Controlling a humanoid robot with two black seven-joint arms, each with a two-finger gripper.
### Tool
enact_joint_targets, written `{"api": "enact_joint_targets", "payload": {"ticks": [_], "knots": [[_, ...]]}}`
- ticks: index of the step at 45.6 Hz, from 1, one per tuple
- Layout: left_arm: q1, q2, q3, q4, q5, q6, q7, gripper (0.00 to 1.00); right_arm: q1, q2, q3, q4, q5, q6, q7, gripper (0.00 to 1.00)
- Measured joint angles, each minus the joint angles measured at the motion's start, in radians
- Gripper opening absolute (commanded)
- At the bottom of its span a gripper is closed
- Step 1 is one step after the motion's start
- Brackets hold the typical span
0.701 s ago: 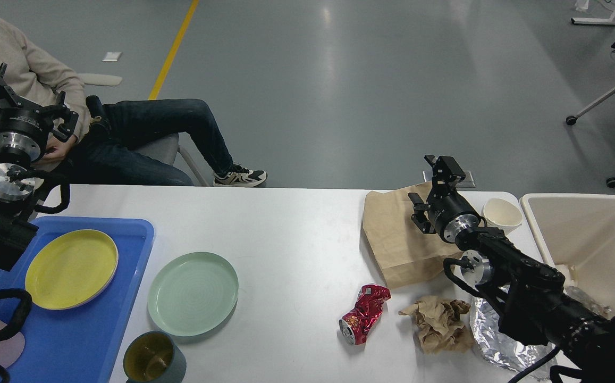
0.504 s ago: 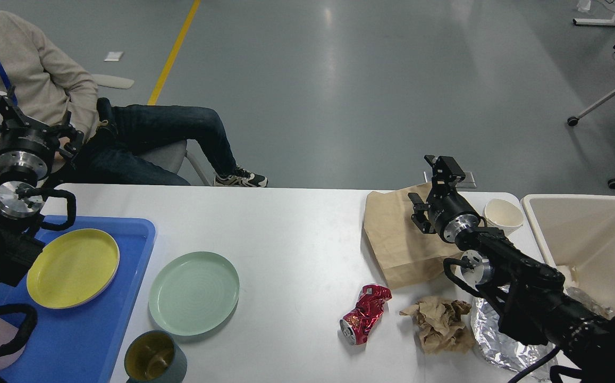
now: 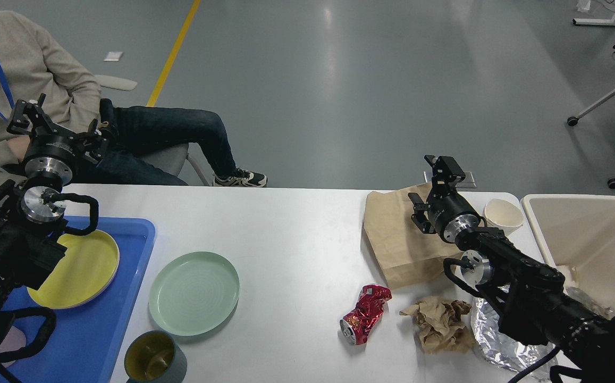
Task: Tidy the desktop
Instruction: 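Raise the left gripper and move it over the blue tray, then lower the left gripper onto the dark mug beside the tray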
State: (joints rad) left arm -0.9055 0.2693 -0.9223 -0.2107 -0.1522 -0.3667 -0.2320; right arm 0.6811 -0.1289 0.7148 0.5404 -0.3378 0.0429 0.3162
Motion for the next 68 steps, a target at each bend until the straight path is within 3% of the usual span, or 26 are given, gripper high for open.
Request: {"api": "enact_joint_targets", "payload": {"ticks": [11, 22, 31, 39, 51, 57, 68], "knots": [[-0.01, 0.021, 0.397, -0.05, 0.003, -0.143, 0.0, 0.96, 0.0, 0.0, 0.0, 0.0, 0.0, 0.0, 0.0, 1.0], [-0.028, 0.084, 0.705, -0.056, 0.003, -0.192, -0.001, 0.96, 0.0, 0.0, 0.0, -0.001, 0.0, 0.0, 0.0, 1.0], [-0.117, 0.105, 1.148, -0.057, 0.005, -0.189, 0.001, 0.96, 0.0, 0.0, 0.0, 0.0, 0.0, 0.0, 0.0, 1.0], [-0.224, 0.111, 1.604, -0.071, 0.011, -0.237, 0.004, 0.96, 0.0, 0.0, 0.0, 0.0, 0.001, 0.0, 0.0, 1.0], [-0.503, 0.136, 2.042, -0.314, 0.035, -0.565, 0.004, 0.96, 0.0, 0.0, 0.0, 0.0, 0.0, 0.0, 0.0, 1.0], [-0.642, 0.097, 2.182, -0.436, 0.067, -0.591, 0.002, 0.96, 0.0, 0.0, 0.0, 0.0, 0.001, 0.0, 0.0, 1.0], [-0.808, 0.044, 2.309, -0.62, 0.079, -0.593, 0.002, 0.96, 0.0, 0.0, 0.0, 0.0, 0.0, 0.0, 0.0, 1.0]]}}
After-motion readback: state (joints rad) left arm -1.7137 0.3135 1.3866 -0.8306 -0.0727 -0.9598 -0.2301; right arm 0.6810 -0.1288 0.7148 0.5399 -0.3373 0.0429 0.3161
